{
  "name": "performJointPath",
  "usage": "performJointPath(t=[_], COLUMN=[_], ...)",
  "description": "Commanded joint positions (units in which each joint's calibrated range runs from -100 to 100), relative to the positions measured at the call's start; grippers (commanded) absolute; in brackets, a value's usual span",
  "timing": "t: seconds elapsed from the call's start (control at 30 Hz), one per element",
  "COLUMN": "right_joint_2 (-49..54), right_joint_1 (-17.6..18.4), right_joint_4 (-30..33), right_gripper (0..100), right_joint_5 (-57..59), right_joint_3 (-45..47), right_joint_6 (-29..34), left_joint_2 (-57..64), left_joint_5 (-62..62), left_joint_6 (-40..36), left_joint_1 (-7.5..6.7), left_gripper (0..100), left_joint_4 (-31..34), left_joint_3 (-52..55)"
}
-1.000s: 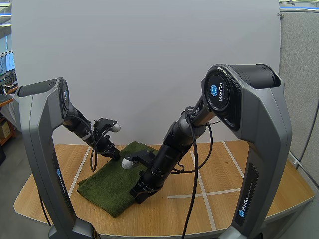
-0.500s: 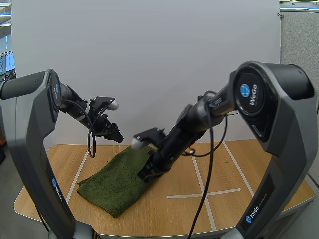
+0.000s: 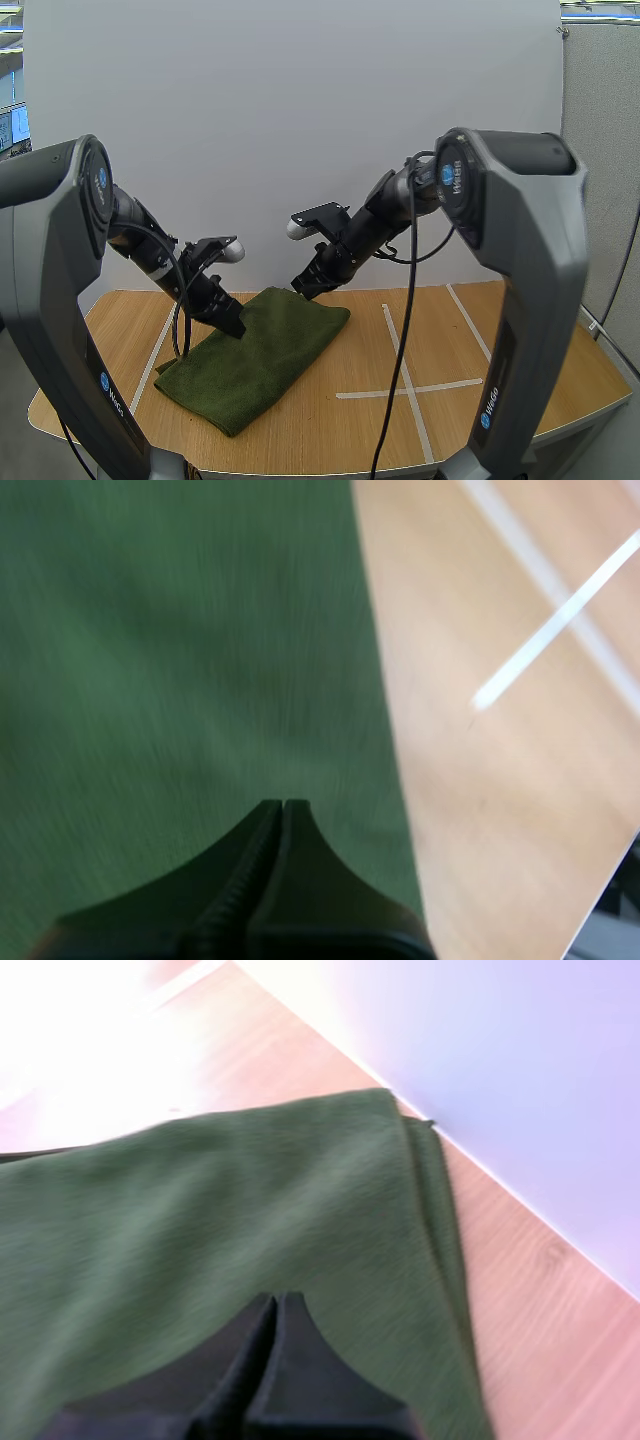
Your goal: Fold the towel
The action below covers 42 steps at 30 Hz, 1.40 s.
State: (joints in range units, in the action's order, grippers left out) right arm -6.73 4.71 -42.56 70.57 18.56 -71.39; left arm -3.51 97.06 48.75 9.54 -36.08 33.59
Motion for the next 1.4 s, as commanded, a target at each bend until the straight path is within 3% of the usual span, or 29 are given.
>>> performJointPath(t=[0.0,0.27,0.57,0.6,0.7,0.73,0.93,1.37], right_joint_2=[-13.4,-18.8,-18.8,-18.8,-18.8,-18.8,-19.1,-22.6], right_joint_1=[-0.1,0.9,-3.6,-3.9,-4.7,-4.9,-5.2,-5.2], right_joint_4=[-1.4,-1.1,0.1,0.0,0.0,0.3,2.2,1.4], right_gripper=[0,0,2,16,74,84,79,79], right_joint_5=[0.0,-2.9,-8.7,-8.7,-8.7,-8.5,-6.6,0.2], right_joint_3=[-12.4,-16.6,-16.6,-16.6,-16.6,-16.6,-16.6,-16.6], right_joint_6=[-0.2,1.2,3.5,3.5,4.0,4.6,8.4,11.2], left_joint_2=[2.1,2.1,2.1,2.1,1.9,1.7,-1.1,-1.1], left_joint_5=[-13.0,-20.1,-24.5,-25.3,-26.6,-26.9,-30.3,-35.0], left_joint_6=[-0.2,-0.2,-0.2,-0.2,-0.2,-0.2,-0.9,-1.1], left_joint_1=[-0.18,-0.18,-0.08,-0.08,-0.08,-0.08,-0.08,-0.08], left_gripper=[0,0,0,0,0,0,0,0], left_joint_4=[5.3,7.6,7.7,7.7,7.7,7.7,7.7,7.7], left_joint_3=[12.1,15.6,15.6,15.6,15.6,15.6,15.6,15.6])
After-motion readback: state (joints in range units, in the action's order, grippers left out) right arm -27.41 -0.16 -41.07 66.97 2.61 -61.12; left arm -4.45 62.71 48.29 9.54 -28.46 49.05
